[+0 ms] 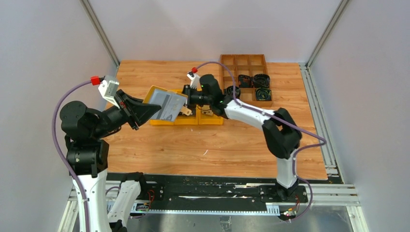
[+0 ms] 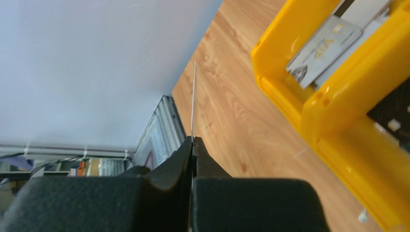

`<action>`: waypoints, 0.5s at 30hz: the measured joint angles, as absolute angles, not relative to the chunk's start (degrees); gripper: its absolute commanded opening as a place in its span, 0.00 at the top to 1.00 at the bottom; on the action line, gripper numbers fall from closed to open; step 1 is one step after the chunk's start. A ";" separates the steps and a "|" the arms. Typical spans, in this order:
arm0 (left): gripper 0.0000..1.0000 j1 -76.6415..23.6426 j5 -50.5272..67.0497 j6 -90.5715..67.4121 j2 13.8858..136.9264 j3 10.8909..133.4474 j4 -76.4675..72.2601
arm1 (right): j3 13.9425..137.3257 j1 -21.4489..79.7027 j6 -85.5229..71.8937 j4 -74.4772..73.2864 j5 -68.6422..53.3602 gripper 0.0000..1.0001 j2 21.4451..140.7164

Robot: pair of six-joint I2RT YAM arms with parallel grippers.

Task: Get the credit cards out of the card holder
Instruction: Place the credit card in the storage box.

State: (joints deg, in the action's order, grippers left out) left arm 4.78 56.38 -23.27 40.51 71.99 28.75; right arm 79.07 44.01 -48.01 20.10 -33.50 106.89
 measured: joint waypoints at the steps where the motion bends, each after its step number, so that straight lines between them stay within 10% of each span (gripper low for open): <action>1: 1.00 4.78 56.88 -23.75 40.23 71.99 28.36 | 82.04 44.51 -47.33 18.52 -32.82 1.00 109.30; 15: 1.00 4.78 59.35 -29.26 39.46 70.85 23.79 | 114.74 46.26 -42.15 2.96 -23.83 1.00 137.14</action>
State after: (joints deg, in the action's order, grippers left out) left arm 4.78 59.35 -29.26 39.46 70.85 23.79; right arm 114.74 46.26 -42.15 2.96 -23.83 137.14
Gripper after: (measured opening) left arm 0.140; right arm 0.004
